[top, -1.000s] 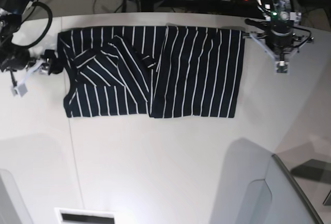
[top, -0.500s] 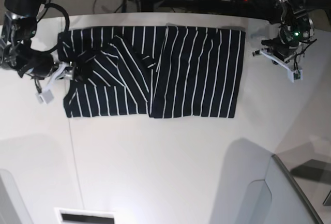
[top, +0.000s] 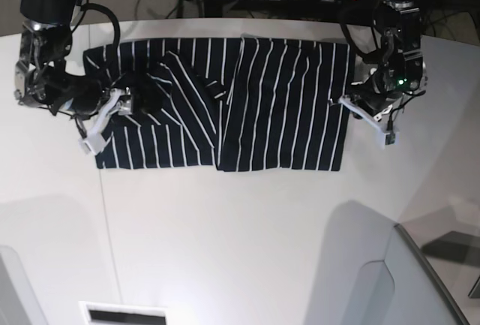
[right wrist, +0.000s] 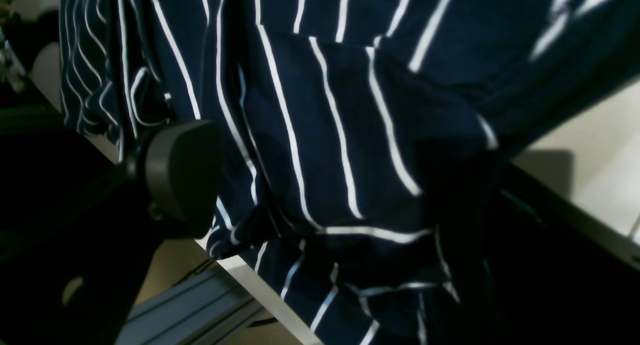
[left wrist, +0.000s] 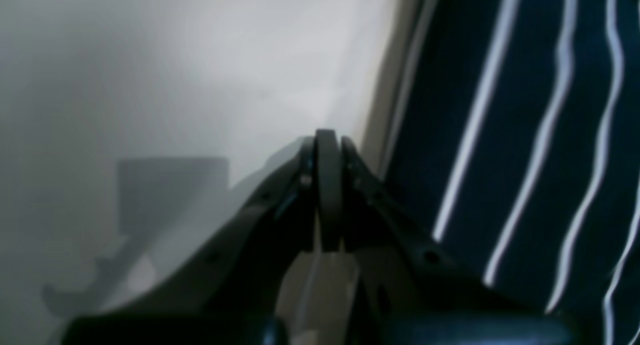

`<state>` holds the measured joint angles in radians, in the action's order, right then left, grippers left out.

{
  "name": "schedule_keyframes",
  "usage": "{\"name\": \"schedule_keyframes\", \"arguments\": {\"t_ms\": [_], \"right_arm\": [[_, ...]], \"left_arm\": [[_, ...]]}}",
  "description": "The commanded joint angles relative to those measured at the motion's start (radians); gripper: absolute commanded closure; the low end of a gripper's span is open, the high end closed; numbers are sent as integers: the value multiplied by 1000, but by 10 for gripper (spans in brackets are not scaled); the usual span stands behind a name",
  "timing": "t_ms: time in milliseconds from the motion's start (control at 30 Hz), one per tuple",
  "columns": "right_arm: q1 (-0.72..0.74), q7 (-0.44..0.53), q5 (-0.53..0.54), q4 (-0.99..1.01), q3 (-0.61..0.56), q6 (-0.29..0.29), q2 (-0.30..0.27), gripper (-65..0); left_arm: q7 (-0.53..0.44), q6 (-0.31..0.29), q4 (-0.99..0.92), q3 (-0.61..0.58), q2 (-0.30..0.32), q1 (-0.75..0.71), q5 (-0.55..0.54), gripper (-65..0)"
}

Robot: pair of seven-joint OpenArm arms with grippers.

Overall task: Layout the t-shirt on the table in an organized manner, then fold the t-shirt properly
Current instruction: 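Grasp both ends and fold them toward each other with both grippers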

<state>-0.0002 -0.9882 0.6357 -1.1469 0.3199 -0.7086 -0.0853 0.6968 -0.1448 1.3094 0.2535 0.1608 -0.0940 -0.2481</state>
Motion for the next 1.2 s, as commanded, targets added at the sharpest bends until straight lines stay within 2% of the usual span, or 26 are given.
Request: {"name": "schedule_keyframes", "arguments": {"t_ms": [0, 100, 167, 433, 500, 633, 667, 767, 867, 1167], "right_arm": [[-1, -30, -38, 2, -6, 10, -3, -597], [-1, 2, -38, 3, -6, 10, 0, -597], [6, 9, -38, 31, -6, 10, -1, -590], [68, 10, -38, 160, -8, 10, -3, -368], [73, 10, -38, 163, -8, 10, -4, -279], [73, 2, -40, 158, -8, 10, -21, -17], [75, -1, -40, 156, -8, 10, -24, 0], [72, -2, -40, 133, -9, 10, -26, -8], [65, -67, -40, 52, -9, 10, -17, -5], [65, -205, -38, -173, -9, 10, 45, -6]], "left_arm": [[2, 0, 3, -12, 3, 7, -1, 0], [-1, 0, -4, -61, 3, 9, -1, 0], [-45, 1, -6, -95, -2, 6, -1, 0], [-73, 1, -66, -115, -10, -3, -1, 0], [-73, 1, -66, -115, -10, -3, -3, 0], [-73, 1, -66, -115, -8, -3, -1, 0], [-73, 1, -66, -115, -7, 0, -1, 0], [-73, 1, -72, -116, -5, 6, 0, 0], [-73, 1, -73, -118, -5, 9, 0, 0], [-73, 1, -73, -265, -11, 20, -4, 0]]}}
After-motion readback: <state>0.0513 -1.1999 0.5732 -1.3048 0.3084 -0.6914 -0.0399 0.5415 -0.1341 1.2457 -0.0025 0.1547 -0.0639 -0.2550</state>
